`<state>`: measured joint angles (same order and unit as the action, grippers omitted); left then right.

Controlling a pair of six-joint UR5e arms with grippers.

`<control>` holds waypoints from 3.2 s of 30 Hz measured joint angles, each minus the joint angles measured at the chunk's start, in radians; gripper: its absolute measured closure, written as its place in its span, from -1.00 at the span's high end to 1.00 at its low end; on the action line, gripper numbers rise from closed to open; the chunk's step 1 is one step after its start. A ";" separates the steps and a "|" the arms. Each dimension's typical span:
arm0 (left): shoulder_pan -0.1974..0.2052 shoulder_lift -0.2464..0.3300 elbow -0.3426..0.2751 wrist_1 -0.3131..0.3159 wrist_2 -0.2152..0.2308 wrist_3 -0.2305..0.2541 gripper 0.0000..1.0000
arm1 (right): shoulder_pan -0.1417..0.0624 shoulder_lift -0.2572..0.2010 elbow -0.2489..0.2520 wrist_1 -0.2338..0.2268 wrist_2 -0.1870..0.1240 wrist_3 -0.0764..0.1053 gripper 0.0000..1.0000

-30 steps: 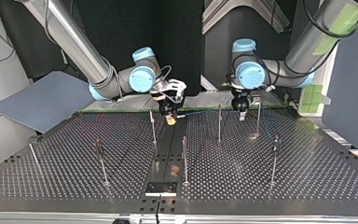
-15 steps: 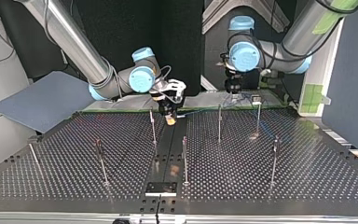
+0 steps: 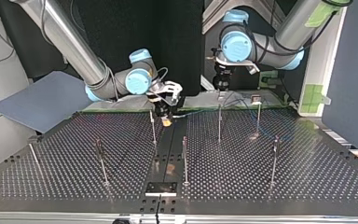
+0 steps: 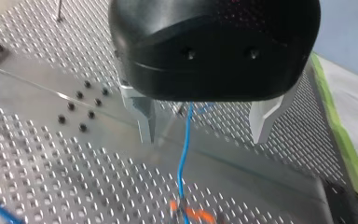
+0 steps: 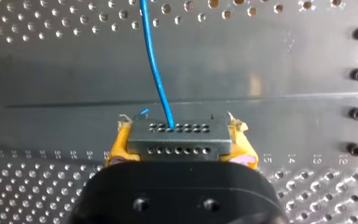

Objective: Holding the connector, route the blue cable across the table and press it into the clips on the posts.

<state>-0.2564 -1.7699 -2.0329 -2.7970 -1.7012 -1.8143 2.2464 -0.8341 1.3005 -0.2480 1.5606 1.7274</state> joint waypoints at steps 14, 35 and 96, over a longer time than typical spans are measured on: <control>-0.050 -0.067 0.052 0.115 0.000 -0.059 1.00 | -0.014 0.000 0.000 -0.001 -0.001 0.005 -1.00; -0.111 -0.217 0.193 0.126 -0.129 -0.060 1.00 | -0.014 0.000 0.000 -0.001 -0.002 0.005 -1.00; -0.124 -0.345 0.376 0.091 -0.240 -0.053 -0.97 | -0.013 -0.009 -0.008 0.034 -0.003 -0.006 -1.00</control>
<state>-0.3803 -2.1152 -1.6571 -2.7062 -1.9410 -1.8676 2.2333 -0.8427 1.2929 -0.2144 1.5572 1.7212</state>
